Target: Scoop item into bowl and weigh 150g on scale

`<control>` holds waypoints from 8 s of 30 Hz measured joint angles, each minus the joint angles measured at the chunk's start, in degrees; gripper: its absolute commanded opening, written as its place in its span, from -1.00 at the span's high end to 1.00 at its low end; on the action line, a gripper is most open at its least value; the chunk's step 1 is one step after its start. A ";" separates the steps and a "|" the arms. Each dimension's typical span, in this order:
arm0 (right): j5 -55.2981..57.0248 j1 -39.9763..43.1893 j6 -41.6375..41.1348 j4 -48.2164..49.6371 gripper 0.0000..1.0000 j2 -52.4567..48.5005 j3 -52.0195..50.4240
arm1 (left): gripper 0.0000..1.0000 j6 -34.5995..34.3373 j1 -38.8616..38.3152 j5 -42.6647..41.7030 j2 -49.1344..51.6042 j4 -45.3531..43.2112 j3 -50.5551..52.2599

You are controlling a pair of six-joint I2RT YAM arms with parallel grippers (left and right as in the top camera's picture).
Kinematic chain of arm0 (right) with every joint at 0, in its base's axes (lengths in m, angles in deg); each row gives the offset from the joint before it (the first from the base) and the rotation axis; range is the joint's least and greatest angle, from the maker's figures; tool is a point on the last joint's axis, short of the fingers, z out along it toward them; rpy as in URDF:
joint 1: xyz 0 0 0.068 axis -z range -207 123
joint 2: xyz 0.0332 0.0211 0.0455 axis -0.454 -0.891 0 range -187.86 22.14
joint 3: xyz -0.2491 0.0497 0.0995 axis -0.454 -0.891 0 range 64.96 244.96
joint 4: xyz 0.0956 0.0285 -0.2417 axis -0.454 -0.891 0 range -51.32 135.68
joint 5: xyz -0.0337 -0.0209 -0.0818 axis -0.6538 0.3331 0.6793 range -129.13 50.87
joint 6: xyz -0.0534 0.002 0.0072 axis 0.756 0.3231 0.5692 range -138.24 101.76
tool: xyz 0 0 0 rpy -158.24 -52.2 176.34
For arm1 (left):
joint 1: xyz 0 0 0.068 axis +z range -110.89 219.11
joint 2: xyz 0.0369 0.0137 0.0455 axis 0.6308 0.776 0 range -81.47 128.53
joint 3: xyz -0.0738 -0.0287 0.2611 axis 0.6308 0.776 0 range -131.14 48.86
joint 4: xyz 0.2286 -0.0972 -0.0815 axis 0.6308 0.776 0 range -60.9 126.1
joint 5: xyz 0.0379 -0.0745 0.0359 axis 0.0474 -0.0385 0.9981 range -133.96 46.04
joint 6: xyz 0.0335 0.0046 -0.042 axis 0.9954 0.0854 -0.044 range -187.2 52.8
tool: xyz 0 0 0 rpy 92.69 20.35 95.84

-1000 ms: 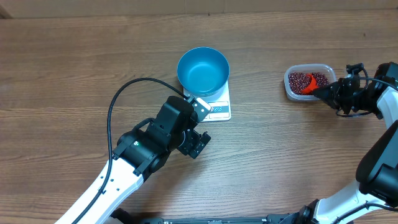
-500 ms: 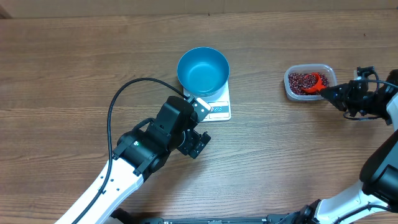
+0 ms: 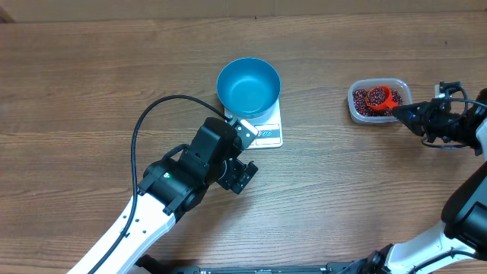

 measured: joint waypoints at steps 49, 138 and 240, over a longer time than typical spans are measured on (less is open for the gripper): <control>-23.82 -20.55 17.79 -9.49 0.93 0.00 -0.33 | -0.99 0.00 0.00 0.00 0.00 0.00 0.00; 11.13 -43.30 49.77 33.51 0.93 -0.02 -0.79 | -0.99 0.00 0.00 0.00 0.00 0.13 0.00; 49.99 -21.81 1.66 19.52 0.93 22.18 -16.87 | -0.98 0.00 0.00 0.00 0.00 0.13 0.00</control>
